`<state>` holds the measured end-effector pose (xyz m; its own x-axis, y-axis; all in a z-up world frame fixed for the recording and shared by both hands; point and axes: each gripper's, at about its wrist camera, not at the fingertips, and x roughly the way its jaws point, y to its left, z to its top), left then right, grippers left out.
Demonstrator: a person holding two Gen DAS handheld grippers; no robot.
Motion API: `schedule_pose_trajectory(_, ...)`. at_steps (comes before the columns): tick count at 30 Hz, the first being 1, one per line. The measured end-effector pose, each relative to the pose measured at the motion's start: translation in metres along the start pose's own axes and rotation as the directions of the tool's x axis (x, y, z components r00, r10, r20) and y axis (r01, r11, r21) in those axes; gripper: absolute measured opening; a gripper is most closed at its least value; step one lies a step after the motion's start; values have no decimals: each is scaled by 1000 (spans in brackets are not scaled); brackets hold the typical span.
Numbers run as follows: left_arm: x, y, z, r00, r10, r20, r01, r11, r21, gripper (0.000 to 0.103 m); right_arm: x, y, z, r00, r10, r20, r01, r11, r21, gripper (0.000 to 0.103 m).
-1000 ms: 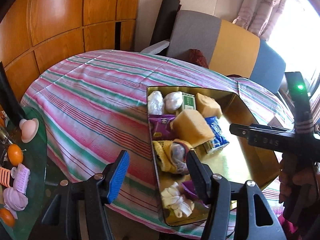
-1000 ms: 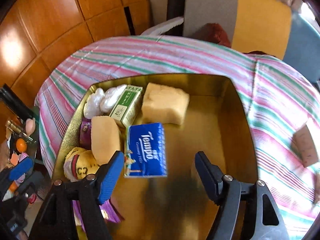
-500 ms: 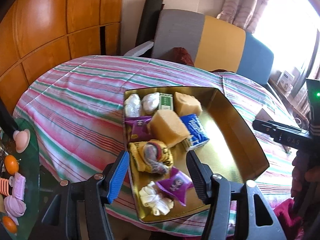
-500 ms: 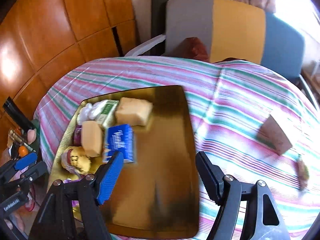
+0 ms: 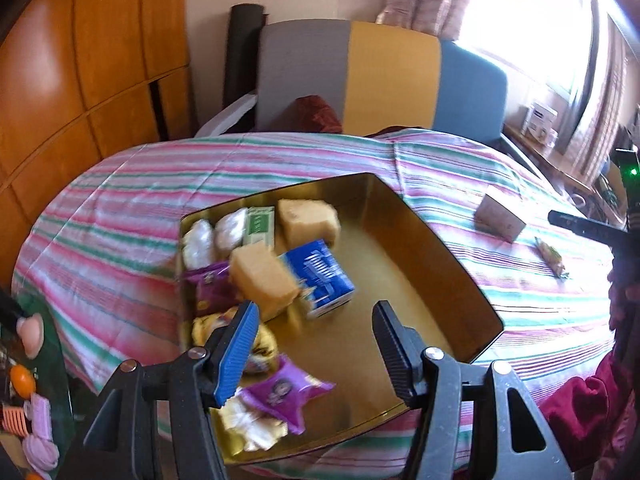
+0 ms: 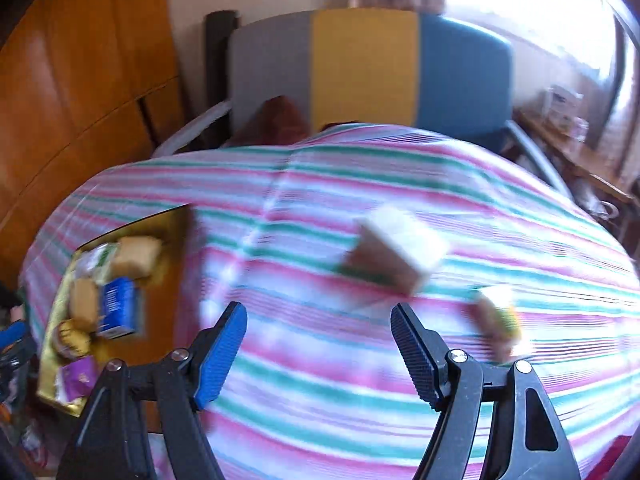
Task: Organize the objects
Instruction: 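Move the left gripper to the white cardboard box and close on it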
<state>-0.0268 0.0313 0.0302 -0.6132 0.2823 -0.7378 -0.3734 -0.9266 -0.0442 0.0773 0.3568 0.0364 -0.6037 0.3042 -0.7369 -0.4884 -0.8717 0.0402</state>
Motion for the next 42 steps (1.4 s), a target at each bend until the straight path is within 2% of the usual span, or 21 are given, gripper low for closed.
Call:
schedule_pose_trajectory(7,9,-47,24,999,-37,5,36,996,85,60,17,-111,3,986,-164,22,160,977,140,75)
schedule_pose_trajectory(10,15,-67,33,999,-51,0,51,992,115,60,27,-150,-6,981,-191,8,184,952,244,75)
schedule_pose_trajectory(13,23,-87,41,998,-63,-7,64,987,146,60,33,-171,-9,985,-174,-17,169,920,354,75)
schedule_pose_trajectory(21,45,-134,58,994,-102,-41,108,973,205,60,35,-173,-10,990,-139,-20,137,918,372,75)
schedule_pose_trajectory(29,72,-173,68,984,-147,-104,168,960,225,60,31,-188,-14,993,-118,-18,113,885,452,75)
schedule_pose_trajectory(34,96,-198,75,959,-216,-185,249,952,179,60,31,-200,-18,992,-119,-32,118,857,502,75)
schedule_pose_trajectory(39,114,-215,76,933,-262,-245,300,945,131,60,33,-209,-22,993,-112,-47,120,833,541,75)
schedule_pose_trajectory(42,127,-225,76,919,-272,-285,314,943,110,65,33,-210,-22,992,-113,-47,120,827,549,75)
